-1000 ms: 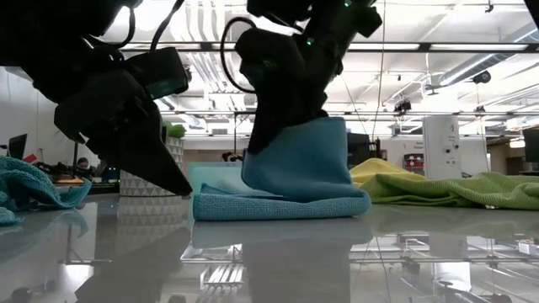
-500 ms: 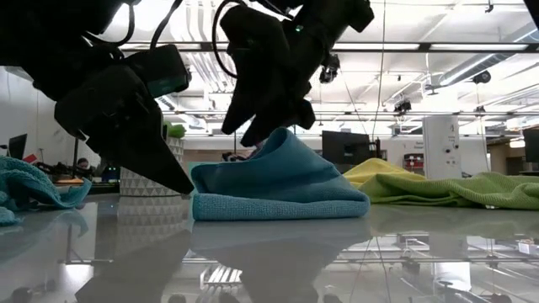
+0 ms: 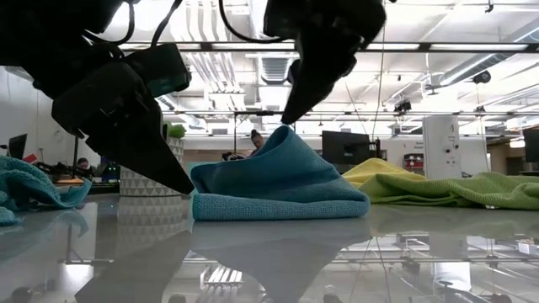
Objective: Fold microfiber towels
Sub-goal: Fold the blue microfiber cloth
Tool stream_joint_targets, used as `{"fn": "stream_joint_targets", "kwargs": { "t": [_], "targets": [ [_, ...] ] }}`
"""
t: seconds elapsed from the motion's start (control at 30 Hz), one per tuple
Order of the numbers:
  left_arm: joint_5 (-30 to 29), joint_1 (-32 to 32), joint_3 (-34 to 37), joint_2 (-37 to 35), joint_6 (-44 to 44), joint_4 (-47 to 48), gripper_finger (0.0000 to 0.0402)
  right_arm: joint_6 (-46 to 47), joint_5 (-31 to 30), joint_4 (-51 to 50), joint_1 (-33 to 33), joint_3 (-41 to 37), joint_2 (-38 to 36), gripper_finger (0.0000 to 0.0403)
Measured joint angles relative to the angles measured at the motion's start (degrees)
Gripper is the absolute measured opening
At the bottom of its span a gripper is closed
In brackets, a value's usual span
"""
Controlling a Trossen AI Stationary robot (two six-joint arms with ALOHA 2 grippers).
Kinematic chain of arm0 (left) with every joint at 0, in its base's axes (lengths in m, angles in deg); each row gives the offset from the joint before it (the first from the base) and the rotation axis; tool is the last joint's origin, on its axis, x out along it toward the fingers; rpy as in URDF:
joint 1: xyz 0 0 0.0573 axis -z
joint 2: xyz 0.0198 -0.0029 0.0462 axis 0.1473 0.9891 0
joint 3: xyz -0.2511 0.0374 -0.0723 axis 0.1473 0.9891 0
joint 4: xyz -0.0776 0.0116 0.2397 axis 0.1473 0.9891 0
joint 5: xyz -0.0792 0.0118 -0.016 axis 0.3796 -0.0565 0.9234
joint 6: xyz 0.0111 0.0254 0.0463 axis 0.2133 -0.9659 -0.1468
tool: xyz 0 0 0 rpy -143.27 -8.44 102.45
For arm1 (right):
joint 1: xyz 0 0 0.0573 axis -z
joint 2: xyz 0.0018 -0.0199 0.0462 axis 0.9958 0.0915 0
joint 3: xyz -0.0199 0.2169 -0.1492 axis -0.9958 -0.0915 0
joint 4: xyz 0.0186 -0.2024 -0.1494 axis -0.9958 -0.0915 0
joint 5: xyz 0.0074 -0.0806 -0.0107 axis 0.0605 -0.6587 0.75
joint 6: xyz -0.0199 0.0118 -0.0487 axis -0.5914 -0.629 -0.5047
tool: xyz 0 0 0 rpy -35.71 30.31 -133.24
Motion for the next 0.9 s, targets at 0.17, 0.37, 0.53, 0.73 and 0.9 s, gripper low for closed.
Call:
{"fn": "stream_joint_targets", "kwargs": {
  "t": [0.17,0.37,0.53,0.73,0.9],
  "targets": [
    [0.95,0.2,-0.19,-0.55,-2.44,0.42,0.0118,-2.18,1.04,3.9,-2.24,-4.02,0.06,0.0205],
    [1.99,0.44,-1.84,-4.94,-11.85,0.51,0.0118,-1.23,0.75,12.02,-3.13,-7.36,0.24,0.0191],
    [-3.47,0.2,-1.66,-7.06,-21.19,0.45,0.0118,-0.71,0.95,17.05,-3.43,-9.62,0.45,0.0159],
    [-5.7,-0.64,-1.46,-6.36,-27.97,8.53,0.0139,-1.0,0.77,20.47,-3.34,-11.45,0.47,0.0104],
    [-12.71,-1.32,-0.74,-6.36,-35.11,8.23,0.0174,-1.54,0.86,20.62,-3.36,-11.98,0.49,0.0057]
  ]
}}
